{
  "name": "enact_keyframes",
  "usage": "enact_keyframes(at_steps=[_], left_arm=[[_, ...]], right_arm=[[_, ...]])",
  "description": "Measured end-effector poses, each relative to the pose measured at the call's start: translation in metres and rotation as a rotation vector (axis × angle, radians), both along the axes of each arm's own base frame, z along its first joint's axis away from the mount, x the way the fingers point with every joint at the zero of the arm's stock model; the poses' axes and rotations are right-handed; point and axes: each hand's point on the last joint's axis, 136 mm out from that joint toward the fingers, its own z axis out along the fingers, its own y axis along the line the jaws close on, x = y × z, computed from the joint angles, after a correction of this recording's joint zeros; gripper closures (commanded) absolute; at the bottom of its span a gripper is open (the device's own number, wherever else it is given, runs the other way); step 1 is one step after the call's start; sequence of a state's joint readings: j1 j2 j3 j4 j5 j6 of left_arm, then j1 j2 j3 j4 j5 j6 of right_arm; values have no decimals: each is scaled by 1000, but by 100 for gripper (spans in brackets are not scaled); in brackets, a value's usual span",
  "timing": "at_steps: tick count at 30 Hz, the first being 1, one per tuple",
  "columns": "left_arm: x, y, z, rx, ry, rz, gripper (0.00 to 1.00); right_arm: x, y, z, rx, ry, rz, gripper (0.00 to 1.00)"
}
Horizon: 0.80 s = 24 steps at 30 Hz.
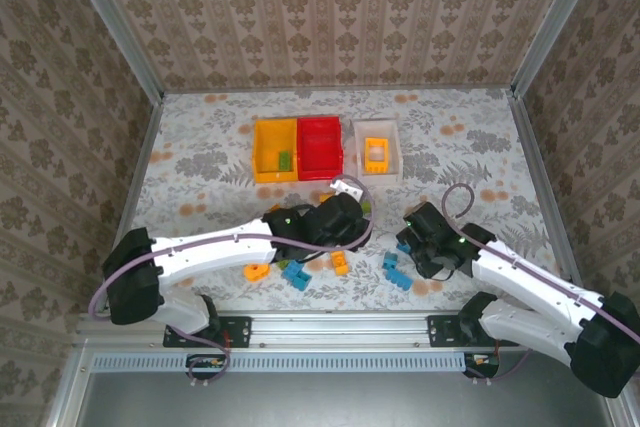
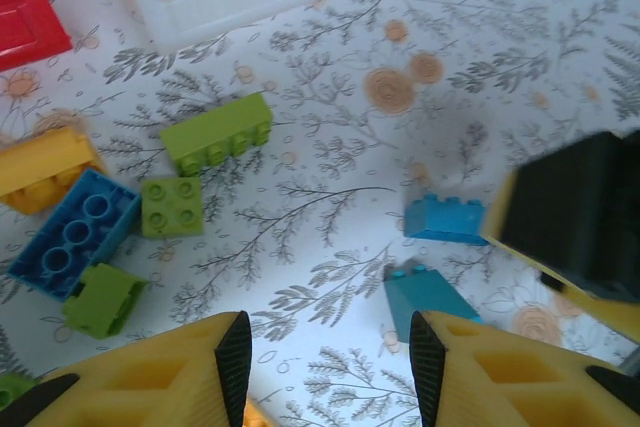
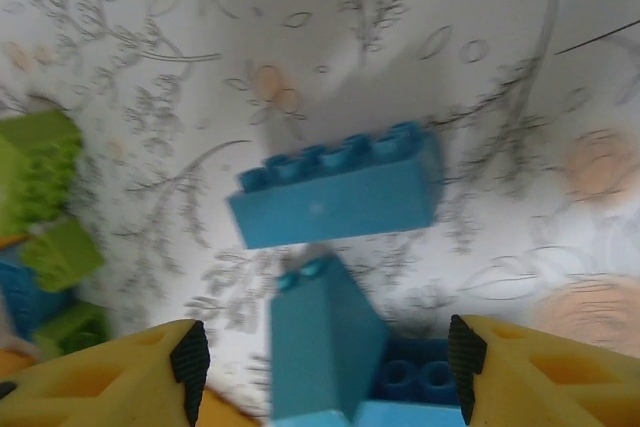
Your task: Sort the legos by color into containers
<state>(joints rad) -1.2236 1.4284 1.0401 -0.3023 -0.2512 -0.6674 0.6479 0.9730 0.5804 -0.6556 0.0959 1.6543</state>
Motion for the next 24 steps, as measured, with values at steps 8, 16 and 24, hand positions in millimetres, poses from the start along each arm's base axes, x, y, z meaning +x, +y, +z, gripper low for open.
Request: enact_keyframes(at_steps=[8, 16, 24], left_arm=[[2, 3, 15, -63, -45, 28, 51], [2, 3, 19, -75, -52, 29, 52], [4, 4, 20, -73, -62, 40, 52]], right_arm=[[27, 9, -4, 154, -3, -246, 23], [28, -14, -27, 215, 63, -432, 31], [27, -23, -44, 220, 116, -486, 66]])
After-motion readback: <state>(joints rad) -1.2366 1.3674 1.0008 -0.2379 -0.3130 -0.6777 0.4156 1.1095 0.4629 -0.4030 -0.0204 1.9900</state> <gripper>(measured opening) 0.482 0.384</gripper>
